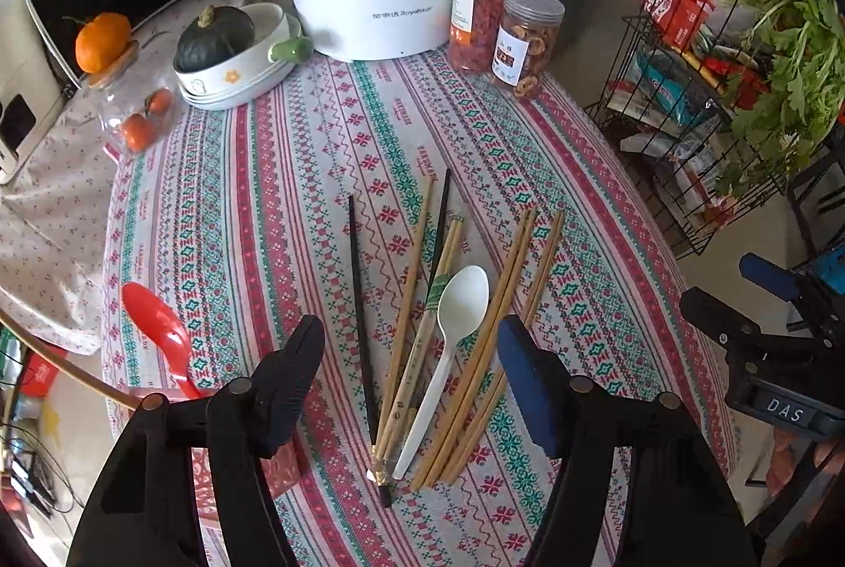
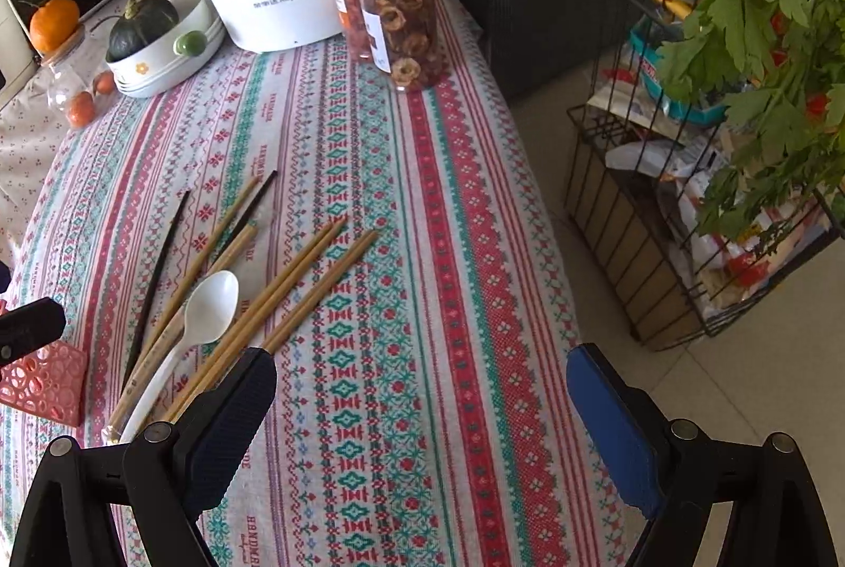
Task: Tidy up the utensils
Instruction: 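Grasp another wooden chopstick with the left tool and lift it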
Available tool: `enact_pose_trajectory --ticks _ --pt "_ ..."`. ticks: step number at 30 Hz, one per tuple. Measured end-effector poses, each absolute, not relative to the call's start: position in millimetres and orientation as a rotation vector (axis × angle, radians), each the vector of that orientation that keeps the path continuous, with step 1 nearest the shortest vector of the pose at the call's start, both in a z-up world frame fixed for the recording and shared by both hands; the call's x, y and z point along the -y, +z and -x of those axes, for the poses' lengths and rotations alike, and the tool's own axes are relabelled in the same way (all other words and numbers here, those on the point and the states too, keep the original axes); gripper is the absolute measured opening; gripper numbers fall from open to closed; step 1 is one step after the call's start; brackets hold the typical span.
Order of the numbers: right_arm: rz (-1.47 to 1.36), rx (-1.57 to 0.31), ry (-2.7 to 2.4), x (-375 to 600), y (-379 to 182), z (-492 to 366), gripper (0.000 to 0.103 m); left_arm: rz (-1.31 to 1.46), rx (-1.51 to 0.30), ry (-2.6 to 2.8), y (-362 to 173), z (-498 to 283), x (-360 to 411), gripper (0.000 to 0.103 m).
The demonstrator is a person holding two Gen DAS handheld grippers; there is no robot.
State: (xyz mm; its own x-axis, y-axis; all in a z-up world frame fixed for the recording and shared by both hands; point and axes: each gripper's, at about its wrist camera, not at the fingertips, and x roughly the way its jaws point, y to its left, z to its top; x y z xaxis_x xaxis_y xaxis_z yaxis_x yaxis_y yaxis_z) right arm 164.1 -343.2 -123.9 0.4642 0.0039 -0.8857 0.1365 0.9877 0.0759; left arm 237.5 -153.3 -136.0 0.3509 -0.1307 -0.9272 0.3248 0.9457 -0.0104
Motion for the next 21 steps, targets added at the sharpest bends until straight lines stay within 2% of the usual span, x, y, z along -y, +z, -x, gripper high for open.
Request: enact_pose_trajectory --ticks 1,2,4,6,13,20,21 --pt "-0.153 -1.092 -0.086 346 -127 -167 0.093 -0.187 -1.195 -0.291 -145 -246 157 0.052" --pt "-0.165 -1.101 -0.091 349 -132 -169 0.093 -0.192 -1.213 -0.282 -154 -255 163 0.049" --pt "-0.187 -1.133 -0.085 353 -140 -176 0.093 -0.198 -1.247 -0.268 -173 -270 170 0.035" --pt "-0.202 -1.149 -0.075 354 -146 -180 0.093 -0.196 -1.275 -0.256 -190 -284 176 0.029" --pt "-0.197 -1.172 -0.061 349 -155 -190 0.093 -0.142 -1.328 -0.197 -231 -324 181 0.017" --pt "-0.209 -1.186 -0.046 348 -162 -193 0.093 -0.14 -1.335 -0.199 -244 -335 183 0.016" --pt "-0.213 -1.189 -0.047 348 -163 -193 0.093 -0.154 -1.33 -0.204 -244 -334 184 0.009"
